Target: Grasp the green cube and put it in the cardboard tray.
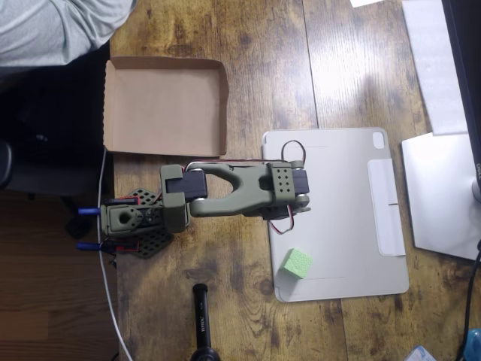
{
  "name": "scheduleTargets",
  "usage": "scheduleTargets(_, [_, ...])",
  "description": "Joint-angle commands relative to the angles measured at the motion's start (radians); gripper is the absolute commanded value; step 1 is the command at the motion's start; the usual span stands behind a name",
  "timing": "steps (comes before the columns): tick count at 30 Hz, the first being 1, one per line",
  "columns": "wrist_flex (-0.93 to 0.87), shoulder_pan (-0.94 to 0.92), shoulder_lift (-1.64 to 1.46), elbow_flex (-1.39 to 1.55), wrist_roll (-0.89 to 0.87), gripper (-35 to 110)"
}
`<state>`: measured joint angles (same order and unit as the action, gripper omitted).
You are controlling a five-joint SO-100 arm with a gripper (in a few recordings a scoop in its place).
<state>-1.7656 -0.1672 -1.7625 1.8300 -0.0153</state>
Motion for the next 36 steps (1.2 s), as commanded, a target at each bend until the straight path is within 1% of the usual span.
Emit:
scheduleTargets(1, [-0.028, 0.176, -0.115, -0.005, 0.012, 0])
scheduleTargets(13, [-0.028, 0.173, -0.115, -0.009, 0.017, 0])
scheduleTargets(17, [-0.012, 0.118, -0.089, -0.066, 0.028, 0])
scheduleTargets(21, [0.057, 0.040, -0.103, -0.098, 0.000, 0])
scheduleTargets(24, [0.149, -0.032, -0.121, -0.098, 0.011, 0])
scheduleTargets(26, [0.242, -0.092, -0.127, -0.089, 0.046, 0])
scheduleTargets(28, [0.311, -0.149, -0.127, -0.080, 0.132, 0])
scheduleTargets(29, [0.321, -0.169, -0.127, -0.080, 0.178, 1])
scheduleTargets(33, [0.324, -0.224, -0.152, -0.084, 0.252, 1])
scheduleTargets(36, [0.414, -0.285, -0.179, -0.072, 0.314, 2])
